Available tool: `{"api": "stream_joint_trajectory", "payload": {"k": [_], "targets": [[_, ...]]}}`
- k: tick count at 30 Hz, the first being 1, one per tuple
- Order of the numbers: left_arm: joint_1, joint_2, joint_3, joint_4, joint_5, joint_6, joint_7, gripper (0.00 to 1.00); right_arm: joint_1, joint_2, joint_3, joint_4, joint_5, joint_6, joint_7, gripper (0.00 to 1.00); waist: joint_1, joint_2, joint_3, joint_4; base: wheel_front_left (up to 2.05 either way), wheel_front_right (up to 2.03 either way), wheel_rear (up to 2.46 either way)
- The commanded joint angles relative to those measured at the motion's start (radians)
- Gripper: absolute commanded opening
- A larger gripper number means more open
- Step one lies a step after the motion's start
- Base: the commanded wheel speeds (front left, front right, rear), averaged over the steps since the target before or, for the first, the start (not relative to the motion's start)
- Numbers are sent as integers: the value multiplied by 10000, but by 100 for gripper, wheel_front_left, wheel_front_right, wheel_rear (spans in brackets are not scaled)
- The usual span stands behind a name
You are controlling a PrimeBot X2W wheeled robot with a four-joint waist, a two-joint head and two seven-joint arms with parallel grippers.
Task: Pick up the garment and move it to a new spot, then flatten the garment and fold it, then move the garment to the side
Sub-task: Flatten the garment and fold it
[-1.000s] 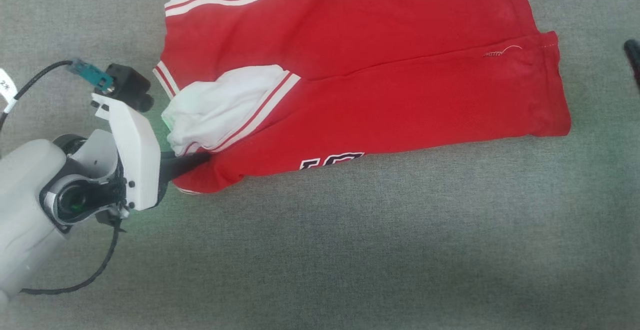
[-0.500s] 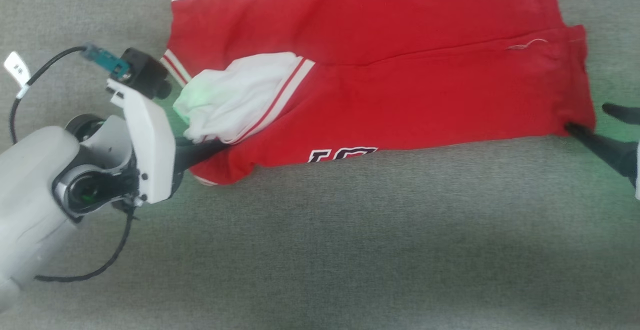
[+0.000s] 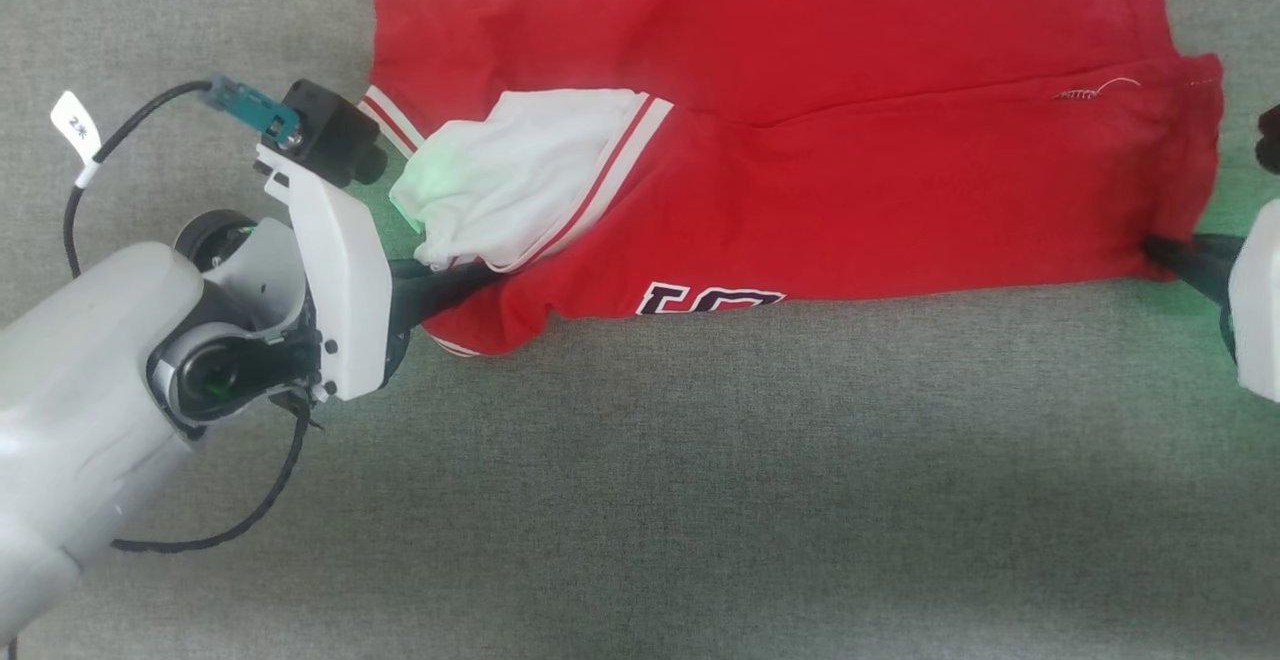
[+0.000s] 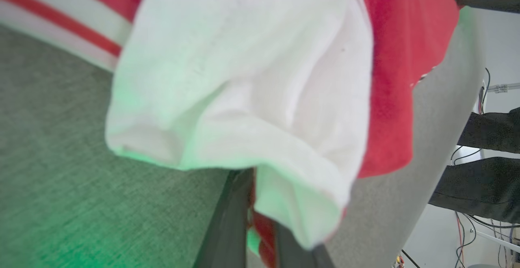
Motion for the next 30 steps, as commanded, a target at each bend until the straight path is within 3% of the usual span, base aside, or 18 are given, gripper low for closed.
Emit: {"api": "stream_joint_trajectory", "payload": {"k": [1, 10, 20, 26, 27, 28, 29, 30], "targets": [[534, -344, -383, 57, 73, 56, 29, 0, 275, 146, 208, 246, 2, -11, 7, 0, 0, -1, -108, -13, 0, 0, 0], [1046, 538, -267, -662, -153, 32, -492, 0, 1263, -22, -464, 3, 387, -11, -639, 0, 0, -1, -981, -21, 0, 0, 0], [2062, 1870, -404, -2157, -610, 29, -616, 0, 3757, -322, -1054, -1430, 873, -11, -855, 0, 0, -1, -1604, -337, 0, 0, 0], [2323, 2240, -384, -2541, -738, 29, -784, 0, 4484, -47, -1506, -1852, 812, -10, -942, 0, 0, -1, -1648, -487, 0, 0, 0], [2343, 2240, -373, -2513, -741, 29, -815, 0, 4511, 16, -1556, -1877, 748, -10, -1009, 18, 0, -1, -1660, -505, 0, 0, 0], [2343, 2240, -373, -2513, -741, 29, -815, 0, 4511, 16, -1556, -1877, 748, -10, -1009, 18, 0, -1, -1660, -505, 0, 0, 0], [2372, 2234, -371, -2491, -746, 29, -844, 0, 4533, 74, -1599, -1895, 679, -10, -1049, 41, 0, -1, -1676, -520, 0, 0, 0], [2386, 2210, -337, -2474, -736, 29, -918, 20, 4553, 129, -1659, -1913, 613, -10, -1129, 65, 0, -1, -1695, -530, 0, 0, 0]]}}
